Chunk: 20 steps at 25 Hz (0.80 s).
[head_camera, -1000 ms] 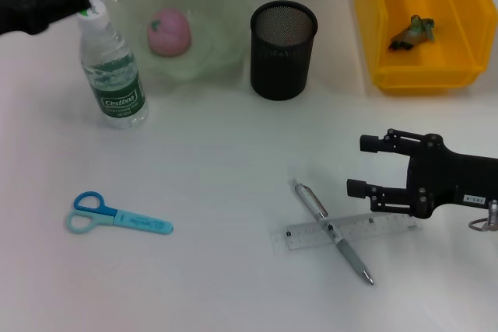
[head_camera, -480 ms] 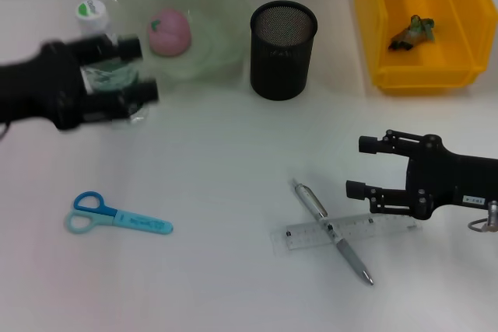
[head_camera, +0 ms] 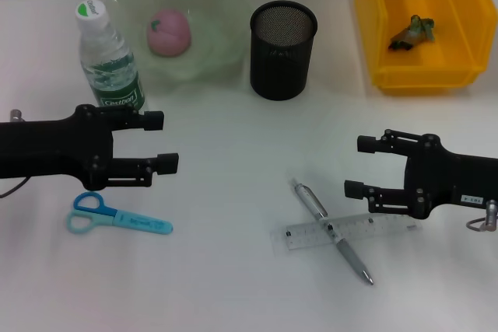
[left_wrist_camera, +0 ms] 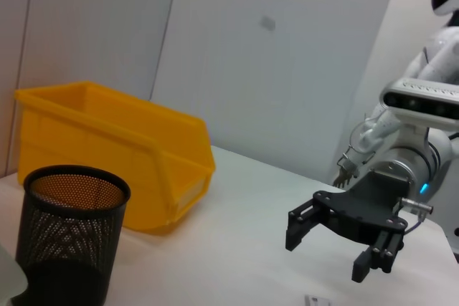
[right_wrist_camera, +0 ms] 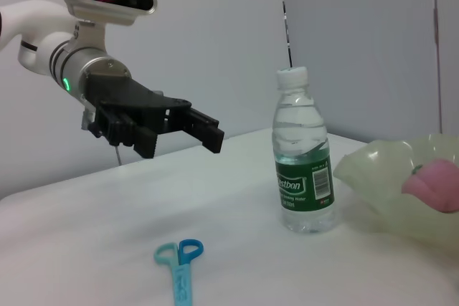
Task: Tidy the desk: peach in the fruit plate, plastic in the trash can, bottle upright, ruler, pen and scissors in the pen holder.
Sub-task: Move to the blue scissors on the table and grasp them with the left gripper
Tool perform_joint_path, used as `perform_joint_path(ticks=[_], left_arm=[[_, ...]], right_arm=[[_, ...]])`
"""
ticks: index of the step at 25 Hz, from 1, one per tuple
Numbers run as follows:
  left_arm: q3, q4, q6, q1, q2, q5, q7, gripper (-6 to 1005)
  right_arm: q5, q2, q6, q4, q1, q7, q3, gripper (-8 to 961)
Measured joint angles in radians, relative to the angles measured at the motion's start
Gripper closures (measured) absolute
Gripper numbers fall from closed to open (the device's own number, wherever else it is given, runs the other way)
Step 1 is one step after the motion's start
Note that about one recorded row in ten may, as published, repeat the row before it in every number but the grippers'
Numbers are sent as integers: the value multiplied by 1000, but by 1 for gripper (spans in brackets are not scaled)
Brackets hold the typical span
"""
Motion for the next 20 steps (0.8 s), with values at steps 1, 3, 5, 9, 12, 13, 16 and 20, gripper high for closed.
perform_joint_path(ticks=[1, 3, 5, 9, 12, 13, 16, 20], left_arm=[[0, 0, 0, 0, -2, 4, 11, 213], [1, 0, 0, 0, -6, 5, 40, 214], [2, 0, 0, 0, -6, 6, 48, 216], [11, 17, 2, -13, -4, 40, 63, 218], [17, 57, 13, -48, 2, 103, 36, 220], [33, 91, 16, -75, 3, 154, 3, 221], [51, 115, 17, -91, 4, 191, -21, 223], [116, 189, 25, -136, 0, 305, -84, 225]], right_arm=[[0, 0, 0, 0, 0, 0, 0, 186], [0, 1, -1, 0, 0, 0, 0, 186], [0, 1, -2, 0, 0, 0, 0, 186], [0, 1, -6, 0, -1, 10, 2, 186], [0, 1, -8, -5, -2, 30, 1, 186], [0, 3, -9, -7, -2, 39, 0, 186], [0, 5, -8, -8, -1, 47, 1, 186], [0, 6, -1, -8, 1, 83, 5, 186]])
